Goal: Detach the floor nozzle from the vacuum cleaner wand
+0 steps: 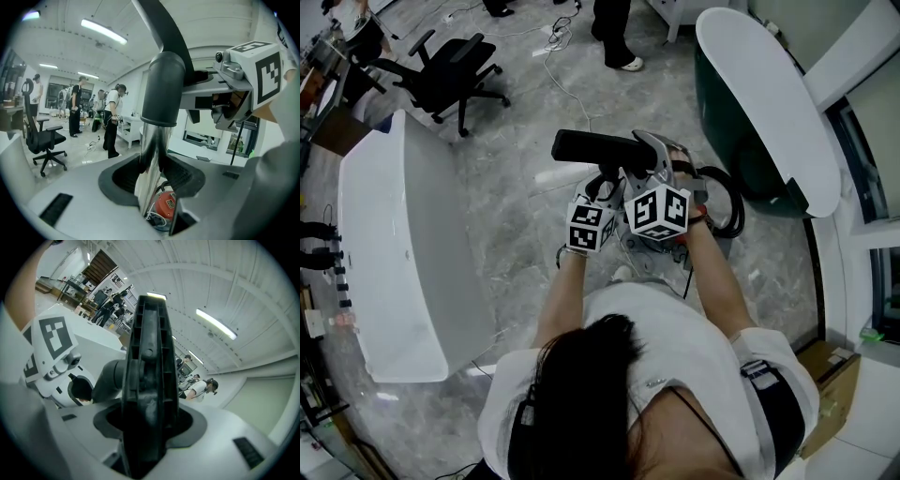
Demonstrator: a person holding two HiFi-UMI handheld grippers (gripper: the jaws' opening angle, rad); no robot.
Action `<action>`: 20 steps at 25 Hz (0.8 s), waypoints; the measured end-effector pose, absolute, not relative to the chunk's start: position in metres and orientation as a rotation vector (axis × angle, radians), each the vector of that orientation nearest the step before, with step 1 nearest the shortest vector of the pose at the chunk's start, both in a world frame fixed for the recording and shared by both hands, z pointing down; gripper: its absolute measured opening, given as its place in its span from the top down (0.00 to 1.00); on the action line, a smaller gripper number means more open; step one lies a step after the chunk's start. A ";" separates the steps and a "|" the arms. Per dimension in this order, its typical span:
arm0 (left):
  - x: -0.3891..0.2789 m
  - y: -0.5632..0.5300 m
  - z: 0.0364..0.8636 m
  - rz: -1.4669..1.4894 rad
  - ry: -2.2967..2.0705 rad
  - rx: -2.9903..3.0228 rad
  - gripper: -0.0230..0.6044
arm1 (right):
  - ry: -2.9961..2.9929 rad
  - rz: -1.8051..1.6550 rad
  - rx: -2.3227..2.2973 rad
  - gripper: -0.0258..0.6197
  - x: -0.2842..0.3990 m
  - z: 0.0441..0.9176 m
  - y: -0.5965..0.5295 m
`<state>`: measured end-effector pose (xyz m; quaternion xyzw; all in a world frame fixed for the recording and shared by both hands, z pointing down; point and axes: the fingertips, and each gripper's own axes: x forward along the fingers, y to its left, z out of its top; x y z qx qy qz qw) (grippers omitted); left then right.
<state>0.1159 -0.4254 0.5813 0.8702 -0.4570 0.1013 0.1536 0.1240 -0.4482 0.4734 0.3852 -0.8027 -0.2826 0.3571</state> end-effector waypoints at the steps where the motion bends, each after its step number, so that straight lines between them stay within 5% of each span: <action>1: 0.116 -0.425 0.581 0.291 -1.311 2.496 0.71 | -2.070 -0.727 1.009 0.63 0.124 0.473 -0.447; 10: 0.100 -0.428 0.582 0.277 -1.353 2.432 0.71 | -2.251 -0.570 1.299 0.63 0.157 0.385 -0.461; 20: 0.099 -0.426 0.582 0.256 -1.344 2.419 0.71 | -2.289 -0.458 1.308 0.63 0.163 0.394 -0.453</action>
